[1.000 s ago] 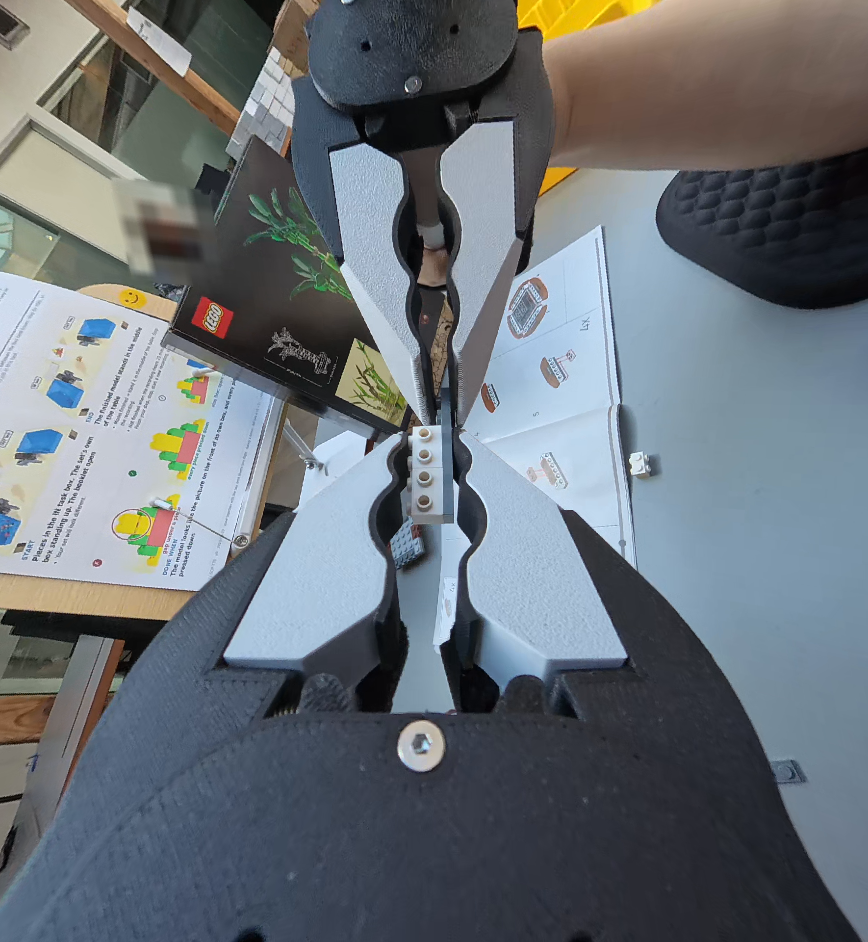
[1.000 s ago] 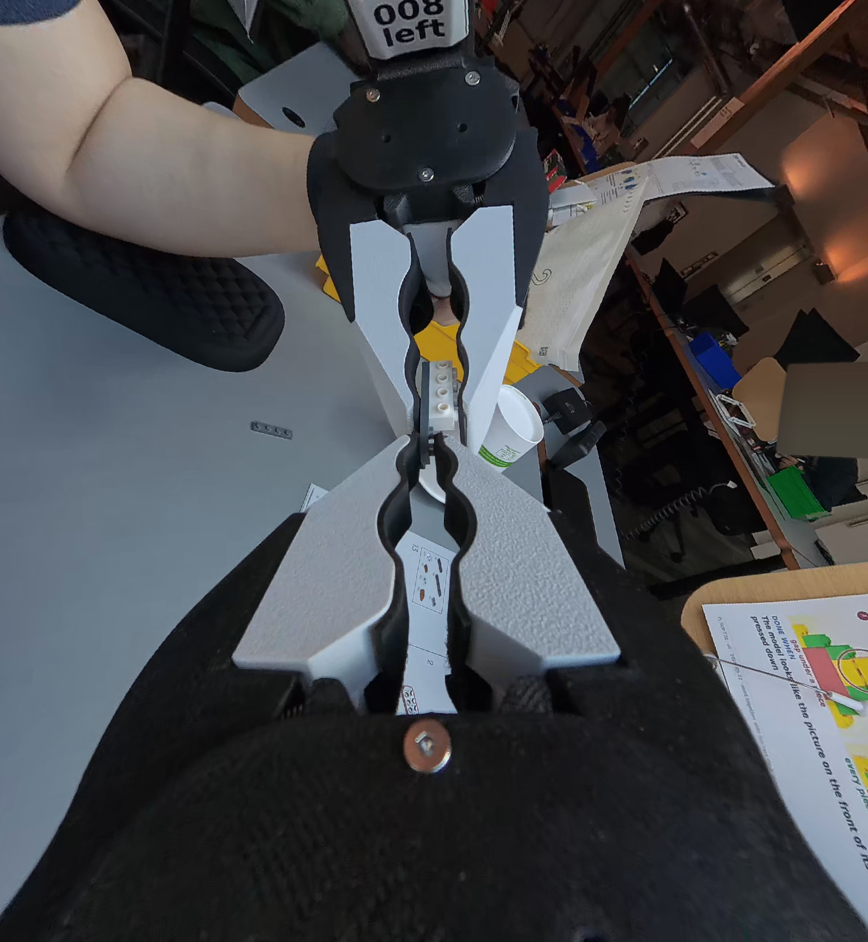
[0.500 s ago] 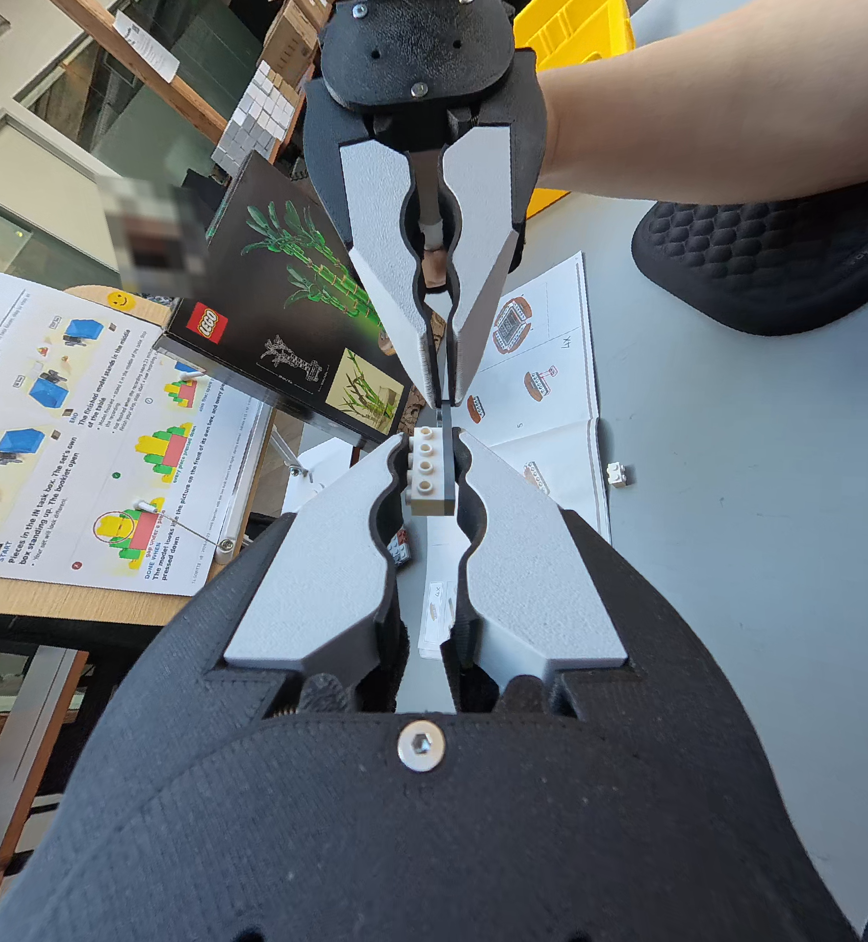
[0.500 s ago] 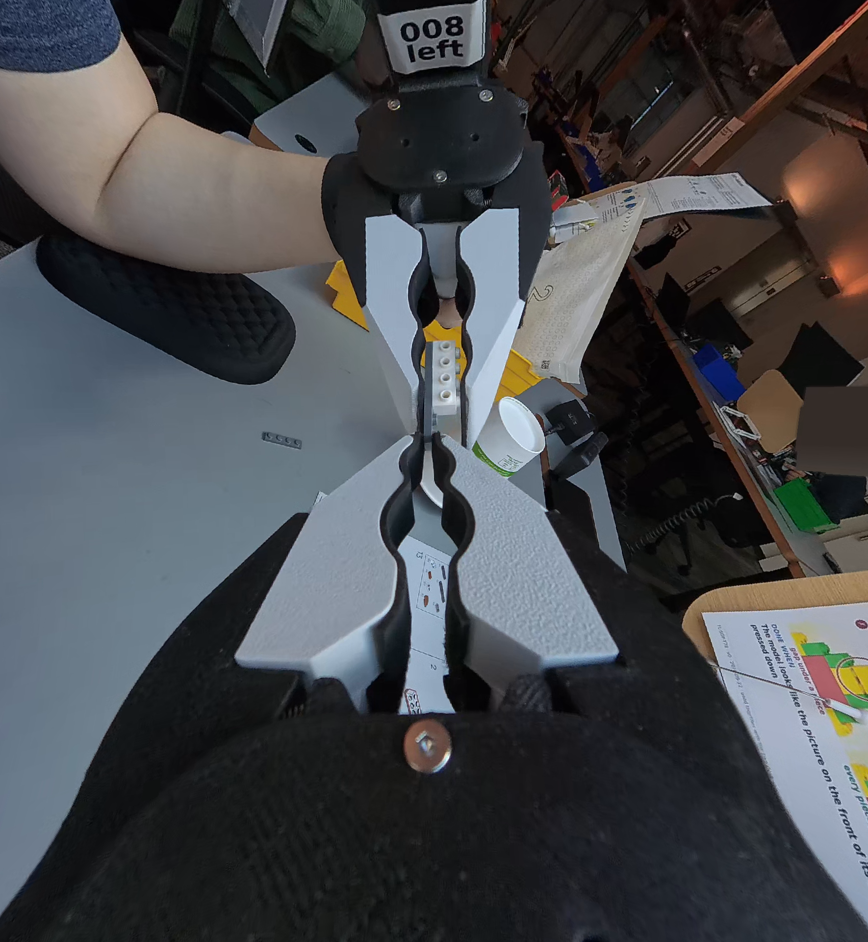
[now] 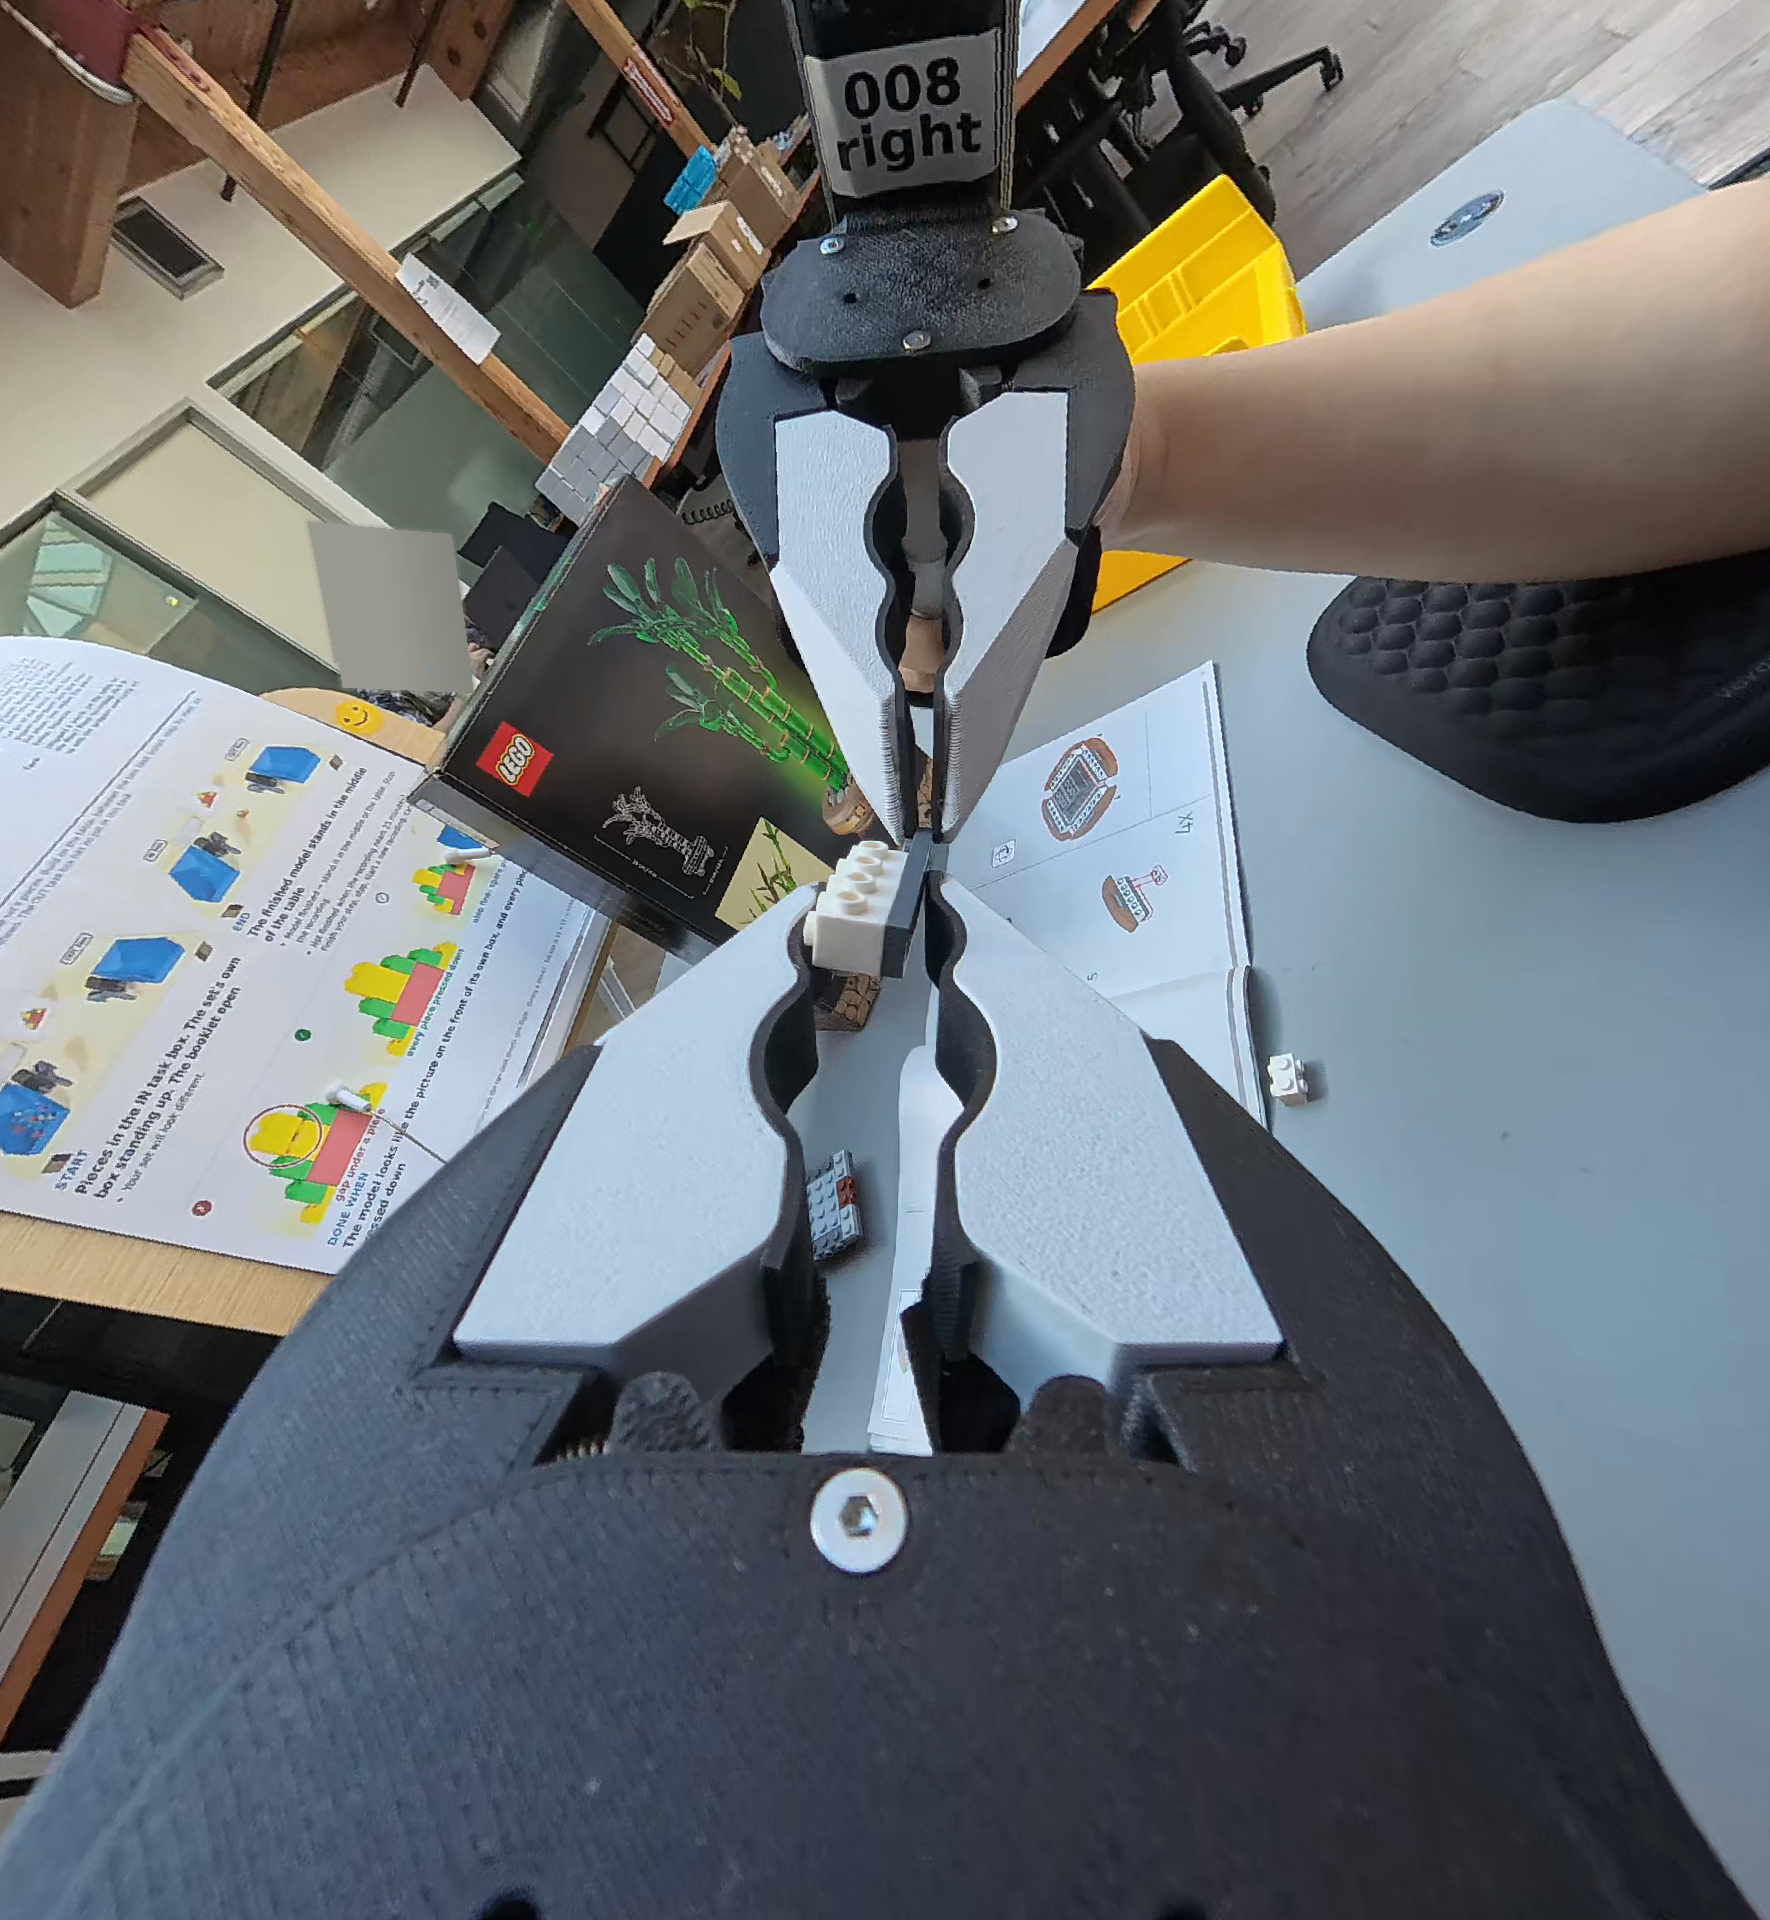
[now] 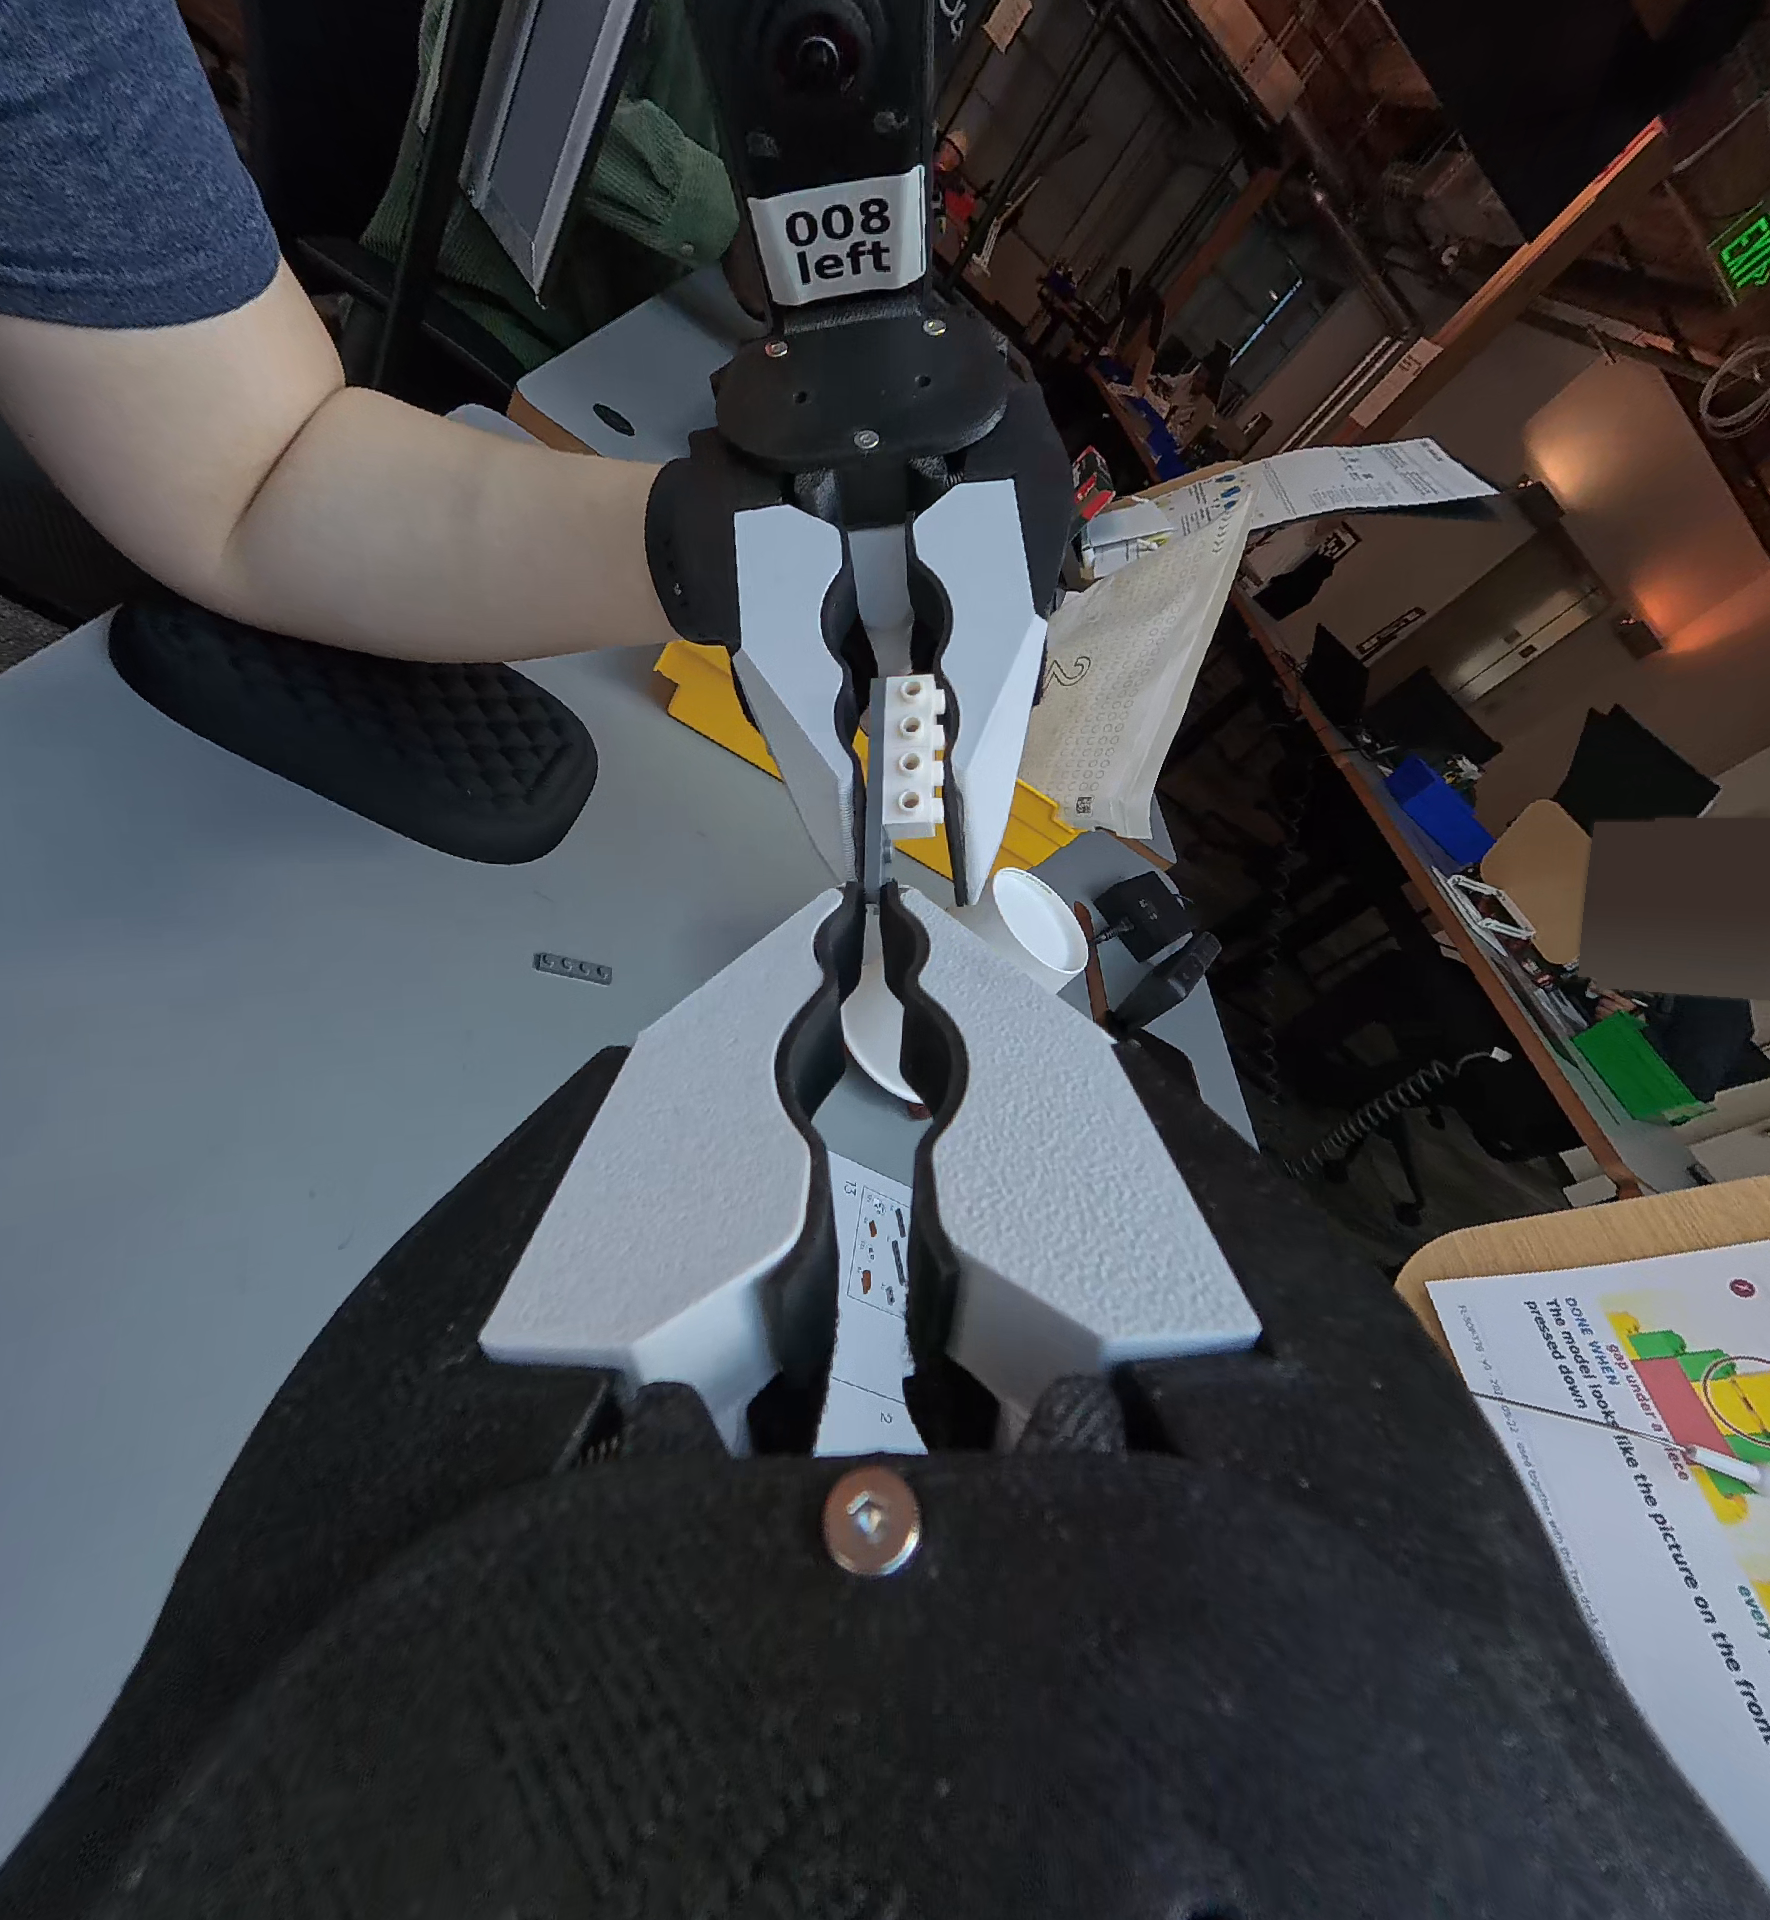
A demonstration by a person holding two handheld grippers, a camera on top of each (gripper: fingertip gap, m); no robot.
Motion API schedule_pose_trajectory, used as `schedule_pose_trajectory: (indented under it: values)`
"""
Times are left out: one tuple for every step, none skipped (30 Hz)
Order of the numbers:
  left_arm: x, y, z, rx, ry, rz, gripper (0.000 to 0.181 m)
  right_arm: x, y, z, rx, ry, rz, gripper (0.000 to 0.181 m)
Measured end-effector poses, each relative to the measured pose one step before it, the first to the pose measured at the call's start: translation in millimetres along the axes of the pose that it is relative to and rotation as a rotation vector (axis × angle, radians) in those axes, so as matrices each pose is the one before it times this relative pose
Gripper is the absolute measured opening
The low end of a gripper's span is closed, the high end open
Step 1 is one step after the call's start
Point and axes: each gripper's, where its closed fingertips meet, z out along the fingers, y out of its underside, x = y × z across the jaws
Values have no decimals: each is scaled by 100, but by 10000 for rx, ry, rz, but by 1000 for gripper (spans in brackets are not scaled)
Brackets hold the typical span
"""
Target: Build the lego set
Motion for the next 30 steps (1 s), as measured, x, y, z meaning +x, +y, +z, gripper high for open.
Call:
schedule_pose_trajectory:
  values:
    - [-7,-63,-6,38,-24,56,14,-19,7,-2,-58,-7,14,2]
    - [15,42,10,-22,-19,61,15,-27,86,30,-115,-10,6,2]
    - [16,55,30,-45,-17,32,16,-39,81,21,-103,-16,4,2]
    - [-18,74,26,-43,-25,-6,18,-16,49,15,-81,-4,6,2]
    - [-4,31,5,-22,-2,-29,17,18,14,27,-70,11,5,2]
    - [-12,0,-4,6,4,-25,17,33,-9,7,-60,33,-6,2]
    - [-3,-16,-30,34,-4,-3,17,0,-50,15,-30,14,-29,1]
    - [19,-37,-25,44,12,7,17,-17,-54,10,-14,12,-53,2]
    - [-5,-23,-15,30,-4,10,16,24,-21,-15,-11,33,-39,2]
    - [4,-23,1,26,0,3,16,-10,-2,-14,6,-10,-4,2]
    - [65,-27,19,25,35,-13,16,-30,21,-29,3,-31,9,1]
    - [71,-23,-3,32,43,-15,15,54,94,-28,-36,25,3,1]
    - [31,-34,-32,47,31,-22,16,45,102,-9,-48,28,-2,2]
    - [16,-13,-36,29,28,-47,16,6,40,-9,-11,2,-8,2]
    - [18,-13,-40,16,41,-64,17,25,1,-4,-11,22,-15,2]
    - [23,-24,-35,24,38,-56,16,-1,-67,13,25,6,-25,2]
    - [12,-49,-28,26,19,-25,16,-28,-38,18,2,-11,-12,2]
    - [-6,-68,-24,43,-1,1,15,-12,37,37,-48,9,-25,2]
    - [-33,-66,-7,38,-25,10,14,-11,17,32,-27,10,-43,2]
    - [-36,-23,15,10,-26,11,14,-24,-34,24,-2,-2,-20,2]
    - [-38,49,7,-24,-18,4,14,35,-20,7,-6,20,-6,2]
    - [-48,74,22,-36,-20,13,14,43,26,2,-23,34,-15,2]
    - [-27,37,18,-22,-18,21,13,41,4,-14,-2,36,-17,2]
    - [-5,34,13,-25,7,10,13,-12,14,-9,6,-4,-5,2]
    - [32,17,8,-16,25,4,13,-2,-51,-25,47,-2,16,2]
    - [32,-37,-39,21,27,3,13,-17,-146,-66,93,-22,65,3]
    - [25,-96,-74,63,40,-20,13,70,-118,-121,54,21,83,9]
    - [-25,-104,-112,69,18,-39,13,240,10,-270,-74,120,79,19]
    - [-81,-80,-164,53,-8,-18,13,147,62,-468,-155,58,114,21]
    - [-83,-42,-202,25,-21,11,13,39,49,-579,-146,8,217,20]
